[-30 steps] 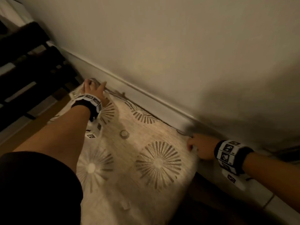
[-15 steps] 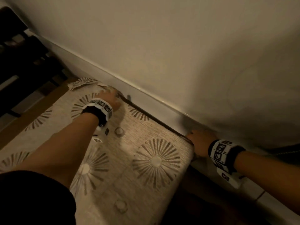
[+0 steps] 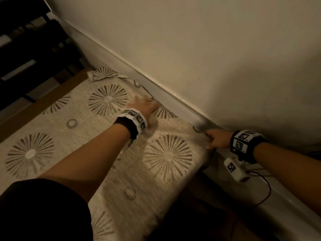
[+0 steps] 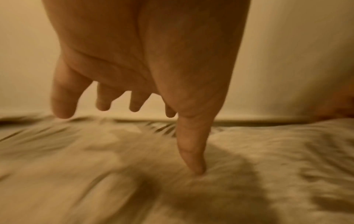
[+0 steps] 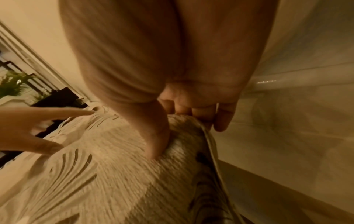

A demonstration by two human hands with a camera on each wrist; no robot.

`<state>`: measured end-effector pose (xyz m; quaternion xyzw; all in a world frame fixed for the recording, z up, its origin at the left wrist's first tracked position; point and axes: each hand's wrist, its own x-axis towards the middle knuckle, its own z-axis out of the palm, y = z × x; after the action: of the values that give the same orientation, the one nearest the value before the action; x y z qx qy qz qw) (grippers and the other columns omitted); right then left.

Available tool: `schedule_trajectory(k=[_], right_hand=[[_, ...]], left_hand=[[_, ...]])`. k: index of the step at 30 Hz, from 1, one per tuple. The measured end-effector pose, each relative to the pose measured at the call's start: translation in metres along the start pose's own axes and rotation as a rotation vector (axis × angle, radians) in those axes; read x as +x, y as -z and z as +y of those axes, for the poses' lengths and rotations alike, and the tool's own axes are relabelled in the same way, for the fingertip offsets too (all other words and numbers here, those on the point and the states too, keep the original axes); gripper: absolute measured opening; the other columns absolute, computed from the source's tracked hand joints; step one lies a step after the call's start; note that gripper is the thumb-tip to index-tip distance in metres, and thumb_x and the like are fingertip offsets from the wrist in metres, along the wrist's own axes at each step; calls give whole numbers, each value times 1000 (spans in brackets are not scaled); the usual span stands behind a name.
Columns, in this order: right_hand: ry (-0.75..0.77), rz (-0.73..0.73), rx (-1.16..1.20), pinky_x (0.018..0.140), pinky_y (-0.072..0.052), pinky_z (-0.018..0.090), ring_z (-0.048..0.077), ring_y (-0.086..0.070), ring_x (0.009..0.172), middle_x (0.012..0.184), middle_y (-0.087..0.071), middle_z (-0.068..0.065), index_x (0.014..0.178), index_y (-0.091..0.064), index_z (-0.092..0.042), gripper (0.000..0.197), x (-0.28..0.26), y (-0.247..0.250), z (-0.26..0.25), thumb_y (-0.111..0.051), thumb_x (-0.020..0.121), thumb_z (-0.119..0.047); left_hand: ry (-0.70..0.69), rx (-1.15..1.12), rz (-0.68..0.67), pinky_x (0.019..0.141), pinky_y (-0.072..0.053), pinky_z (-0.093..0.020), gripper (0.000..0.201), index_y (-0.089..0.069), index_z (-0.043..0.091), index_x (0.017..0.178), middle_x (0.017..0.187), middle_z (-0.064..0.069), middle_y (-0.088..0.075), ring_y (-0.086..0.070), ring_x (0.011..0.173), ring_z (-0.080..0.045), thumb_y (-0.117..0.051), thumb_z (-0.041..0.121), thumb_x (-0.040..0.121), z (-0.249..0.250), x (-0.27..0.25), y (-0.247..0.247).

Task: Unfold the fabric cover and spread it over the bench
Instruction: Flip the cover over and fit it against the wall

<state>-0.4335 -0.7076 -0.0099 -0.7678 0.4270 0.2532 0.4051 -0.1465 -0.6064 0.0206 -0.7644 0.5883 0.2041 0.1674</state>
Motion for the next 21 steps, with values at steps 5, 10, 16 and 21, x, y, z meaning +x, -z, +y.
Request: schedule_trajectory(k=[5,10,16,21], right_hand=[[15,-6,2,102,-45,39,26,-58,115,128,-59,6,133,-52,-10,60,3,-3,17,-74,77,-11],[-77,106,-25,79,-46,29,26,-63,101,102,-67,5,106,-66,-17,28,-6,-8,36,-67,79,-9],[-180,168,-203,84,-47,30,30,-61,105,112,-64,8,108,-64,-14,24,-7,-29,45,-59,86,-22],[-143,150,127,83,-41,26,28,-56,114,121,-58,12,128,-51,-9,45,4,-45,36,-62,84,-6]], left_hand=[[-242,132,-155,112,-21,-57,104,-11,38,151,159,-15,-9,-13,142,-47,-75,56,71,80,-21,-14],[-221,144,-186,112,-19,-64,119,-6,41,148,159,-17,-9,-6,142,-51,-87,45,61,79,-17,-11],[-199,190,-187,116,-6,-53,111,-2,26,154,159,-19,-6,-2,146,-38,-76,48,75,86,-29,2],[-165,156,-235,115,-7,-57,116,4,28,153,161,-16,6,7,145,-41,-79,43,74,89,-34,1]])
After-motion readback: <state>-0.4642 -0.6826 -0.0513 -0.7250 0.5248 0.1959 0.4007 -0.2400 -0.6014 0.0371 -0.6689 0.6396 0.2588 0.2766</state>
